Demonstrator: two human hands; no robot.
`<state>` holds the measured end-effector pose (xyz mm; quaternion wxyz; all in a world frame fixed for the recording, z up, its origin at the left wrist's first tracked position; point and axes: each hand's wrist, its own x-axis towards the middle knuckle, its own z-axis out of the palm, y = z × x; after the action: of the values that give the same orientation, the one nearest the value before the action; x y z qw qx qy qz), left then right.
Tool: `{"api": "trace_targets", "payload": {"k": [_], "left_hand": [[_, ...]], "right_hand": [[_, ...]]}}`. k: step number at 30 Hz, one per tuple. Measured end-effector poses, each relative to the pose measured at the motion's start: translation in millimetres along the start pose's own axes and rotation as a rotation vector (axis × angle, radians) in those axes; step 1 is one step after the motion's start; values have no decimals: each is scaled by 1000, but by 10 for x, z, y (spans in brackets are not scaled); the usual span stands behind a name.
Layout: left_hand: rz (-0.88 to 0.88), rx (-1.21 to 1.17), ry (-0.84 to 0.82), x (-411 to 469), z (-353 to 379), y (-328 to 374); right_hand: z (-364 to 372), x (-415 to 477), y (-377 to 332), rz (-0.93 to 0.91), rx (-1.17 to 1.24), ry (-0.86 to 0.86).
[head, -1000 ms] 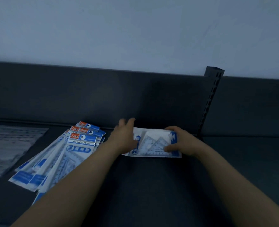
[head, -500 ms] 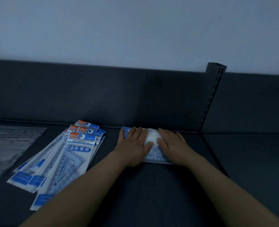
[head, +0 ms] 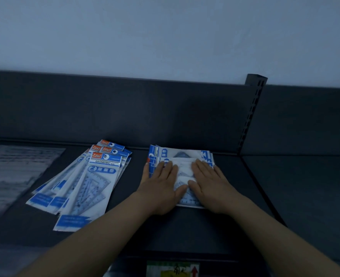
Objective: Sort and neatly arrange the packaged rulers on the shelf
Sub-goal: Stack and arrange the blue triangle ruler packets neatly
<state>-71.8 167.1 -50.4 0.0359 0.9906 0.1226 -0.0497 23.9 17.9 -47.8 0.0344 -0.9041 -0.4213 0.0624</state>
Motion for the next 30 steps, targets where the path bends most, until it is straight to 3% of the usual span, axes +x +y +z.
{"api": "trace_targets", "payload": {"k": [12,15,17,20,22,24,30], "left_hand": [[-30,-111,-34,-277,41,-7],[-27,-155,110,-398,-51,-131],[-38,-160,312,-541,-118,-322],[-257,-181,477,-765,-208,-734],[-493,-99,391,-864,-221,-1017],[-612,-121,270,-902,-216,-1222],[-579,-493,251,-910,-332,-1632]], "right_hand": [[44,-251,-125,-29,31,3],[-7,-254,-210,-26,38,16],[-57,-250,-314,-30,79,57],[-166,-223,-617,-65,259,157],[-220,-181,-901,-93,400,171],[-210,-110,-1178,-99,531,142],[-135,137,-1737,-4,743,77]]}}
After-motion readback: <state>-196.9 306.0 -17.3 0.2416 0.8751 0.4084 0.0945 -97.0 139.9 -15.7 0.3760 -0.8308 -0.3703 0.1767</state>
